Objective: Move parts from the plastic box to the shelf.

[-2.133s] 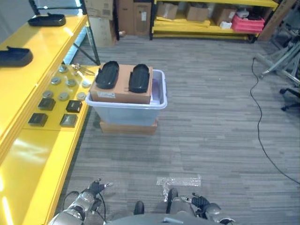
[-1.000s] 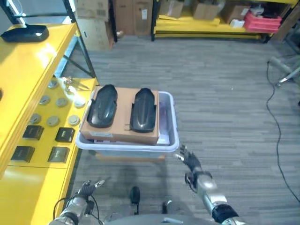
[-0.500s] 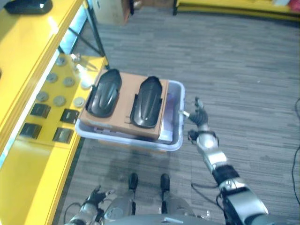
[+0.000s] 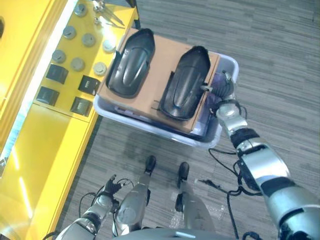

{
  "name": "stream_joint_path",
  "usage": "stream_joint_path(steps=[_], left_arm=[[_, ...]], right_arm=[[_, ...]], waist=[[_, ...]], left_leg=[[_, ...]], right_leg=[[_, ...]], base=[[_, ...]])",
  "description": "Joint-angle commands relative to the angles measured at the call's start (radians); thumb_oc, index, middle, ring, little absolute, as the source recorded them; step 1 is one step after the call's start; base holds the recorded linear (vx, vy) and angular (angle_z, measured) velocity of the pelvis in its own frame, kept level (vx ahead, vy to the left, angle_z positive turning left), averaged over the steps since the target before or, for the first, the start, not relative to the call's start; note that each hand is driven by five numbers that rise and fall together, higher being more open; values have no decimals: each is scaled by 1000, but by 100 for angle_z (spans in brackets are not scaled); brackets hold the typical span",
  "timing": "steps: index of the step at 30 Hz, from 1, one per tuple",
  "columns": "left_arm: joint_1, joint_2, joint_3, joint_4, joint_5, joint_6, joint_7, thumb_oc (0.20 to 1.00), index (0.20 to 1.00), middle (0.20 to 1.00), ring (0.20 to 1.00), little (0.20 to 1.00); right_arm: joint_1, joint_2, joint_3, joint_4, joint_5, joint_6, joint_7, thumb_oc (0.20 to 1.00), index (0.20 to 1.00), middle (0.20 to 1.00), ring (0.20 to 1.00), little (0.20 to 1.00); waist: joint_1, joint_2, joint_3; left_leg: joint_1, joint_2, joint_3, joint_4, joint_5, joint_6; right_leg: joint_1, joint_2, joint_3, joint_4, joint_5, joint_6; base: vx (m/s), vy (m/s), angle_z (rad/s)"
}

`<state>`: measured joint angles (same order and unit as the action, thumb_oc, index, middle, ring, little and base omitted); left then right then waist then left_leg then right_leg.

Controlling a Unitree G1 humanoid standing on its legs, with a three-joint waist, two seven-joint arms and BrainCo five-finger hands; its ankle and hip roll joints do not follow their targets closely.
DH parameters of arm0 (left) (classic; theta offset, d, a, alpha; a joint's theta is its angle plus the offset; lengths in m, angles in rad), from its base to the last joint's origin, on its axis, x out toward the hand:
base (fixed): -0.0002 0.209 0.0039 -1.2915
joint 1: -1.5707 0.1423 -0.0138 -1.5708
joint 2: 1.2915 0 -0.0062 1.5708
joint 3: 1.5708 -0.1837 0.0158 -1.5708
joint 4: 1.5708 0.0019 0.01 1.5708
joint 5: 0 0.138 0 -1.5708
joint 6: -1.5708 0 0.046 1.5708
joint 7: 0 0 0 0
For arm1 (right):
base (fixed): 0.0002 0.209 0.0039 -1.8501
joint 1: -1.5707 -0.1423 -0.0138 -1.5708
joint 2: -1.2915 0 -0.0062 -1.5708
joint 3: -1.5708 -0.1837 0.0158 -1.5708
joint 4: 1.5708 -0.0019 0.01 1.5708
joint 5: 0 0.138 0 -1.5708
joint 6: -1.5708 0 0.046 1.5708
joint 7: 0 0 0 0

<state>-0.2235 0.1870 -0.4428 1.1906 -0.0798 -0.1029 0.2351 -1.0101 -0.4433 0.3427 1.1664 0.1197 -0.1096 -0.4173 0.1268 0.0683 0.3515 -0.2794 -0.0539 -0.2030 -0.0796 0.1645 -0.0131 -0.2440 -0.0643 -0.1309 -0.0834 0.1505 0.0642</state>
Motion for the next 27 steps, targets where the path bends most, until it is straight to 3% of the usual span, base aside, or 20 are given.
stream_joint_path(steps=[1,4,5,11,18,22,23,26,27], left_arm=[[-54,-9,-39,43,-41,-16,15,1000,1000,1000,1000,1000],[-63,-10,-44,43,-49,-13,17,1000,1000,1000,1000,1000],[-66,-10,-44,43,-54,-13,15,1000,1000,1000,1000,1000],[-64,1,-26,54,-44,-4,15,1000,1000,1000,1000,1000],[-50,16,26,43,-68,-11,33,1000,1000,1000,1000,1000],[-4,83,72,-173,1,-39,108,1000,1000,1000,1000,1000],[51,141,128,-374,38,-48,125,1000,1000,1000,1000,1000],[107,189,185,-546,61,-48,122,1000,1000,1000,1000,1000],[138,221,258,-717,31,-57,106,1000,1000,1000,1000,1000]], right_arm=[[-35,-25,57,41,15,-1,23,1000,1000,1000,1000,1000],[-52,13,89,149,-5,38,64,341,341,341,341,341],[-58,40,80,172,23,44,84,200,200,200,200,200],[-24,87,78,182,35,51,113,200,200,200,200,200],[35,81,38,119,57,43,87,200,200,200,200,200],[172,17,19,-149,-34,31,37,200,200,200,200,200],[293,-52,-24,-337,-105,26,22,200,200,200,200,200],[394,-101,-86,-481,-189,38,14,200,200,200,200,200],[457,-153,-133,-589,-292,55,14,200,200,200,200,200]], waist=[[6,-11,-22],[8,-12,-14],[8,-14,-15],[0,-25,-30],[-10,-40,-64],[-15,-53,-98],[-16,-58,-119],[-15,-64,-141],[-17,-68,-169]], left_leg=[[-9,17,-1,-8,-50,-38],[-12,15,-7,-8,-47,-38],[-10,14,-10,-8,-47,-37],[8,16,-5,-8,-55,-36],[46,25,3,-8,-69,-35],[90,33,14,-8,-85,-33],[120,38,13,-6,-94,-32],[154,44,6,-1,-105,-33],[177,47,1,7,-105,-34]], right_leg=[[38,-68,37,-4,-60,89],[41,-71,33,-4,-58,88],[43,-72,29,-4,-58,88],[63,-73,25,-4,-67,87],[100,-70,20,-4,-82,86],[144,-67,14,-4,-98,86],[177,-65,3,2,-115,85],[216,-66,-11,15,-140,81],[243,-67,-24,31,-154,77]], base=[[-3,35,7],[5,17,10],[7,-2,5],[0,0,0],[12,-25,0],[35,-52,-3],[48,-71,3],[57,-93,5],[46,-49,6]])
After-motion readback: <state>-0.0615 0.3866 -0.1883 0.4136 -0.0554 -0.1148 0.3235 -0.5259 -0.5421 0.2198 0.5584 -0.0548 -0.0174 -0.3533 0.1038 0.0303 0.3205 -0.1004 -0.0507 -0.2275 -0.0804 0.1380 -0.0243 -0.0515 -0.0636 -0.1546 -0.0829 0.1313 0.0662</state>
